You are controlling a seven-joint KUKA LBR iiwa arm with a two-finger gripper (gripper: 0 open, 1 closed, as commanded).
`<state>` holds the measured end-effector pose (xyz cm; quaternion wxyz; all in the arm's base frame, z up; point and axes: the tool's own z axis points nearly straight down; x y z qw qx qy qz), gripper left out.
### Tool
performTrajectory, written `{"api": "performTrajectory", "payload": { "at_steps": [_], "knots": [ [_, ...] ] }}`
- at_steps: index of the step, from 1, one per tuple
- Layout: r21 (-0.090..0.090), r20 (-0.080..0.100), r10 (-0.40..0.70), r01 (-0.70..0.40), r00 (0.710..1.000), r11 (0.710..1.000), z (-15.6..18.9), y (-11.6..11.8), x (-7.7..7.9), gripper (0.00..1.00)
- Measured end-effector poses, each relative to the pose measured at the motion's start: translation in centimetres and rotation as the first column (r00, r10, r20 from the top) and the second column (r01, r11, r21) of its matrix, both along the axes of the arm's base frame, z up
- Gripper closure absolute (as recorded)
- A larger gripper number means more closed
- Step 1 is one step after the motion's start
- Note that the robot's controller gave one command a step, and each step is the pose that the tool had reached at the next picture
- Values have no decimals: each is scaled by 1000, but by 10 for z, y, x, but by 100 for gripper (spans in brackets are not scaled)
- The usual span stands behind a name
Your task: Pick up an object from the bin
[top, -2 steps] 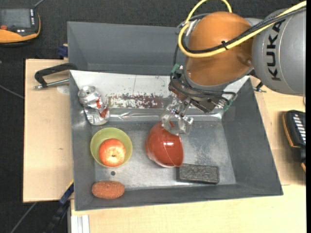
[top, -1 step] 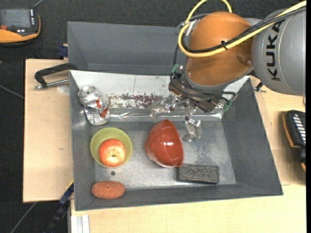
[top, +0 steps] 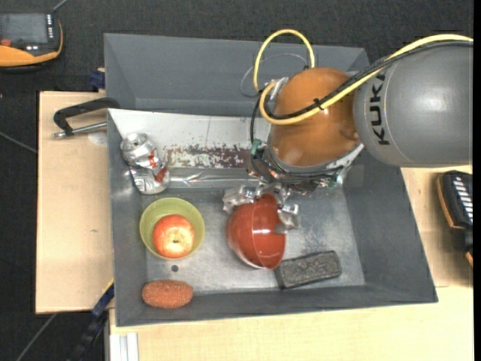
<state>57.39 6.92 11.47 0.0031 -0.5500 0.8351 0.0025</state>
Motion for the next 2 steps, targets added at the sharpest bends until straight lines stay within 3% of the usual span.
{"api": "performTrajectory", "payload": {
  "at_steps": [1,2],
  "knots": [
    [1,3,-1,1,1000,1000,2,0,1,100],
    [6,16,0,0,1000,1000,116,28,-16,100]
  ]
}}
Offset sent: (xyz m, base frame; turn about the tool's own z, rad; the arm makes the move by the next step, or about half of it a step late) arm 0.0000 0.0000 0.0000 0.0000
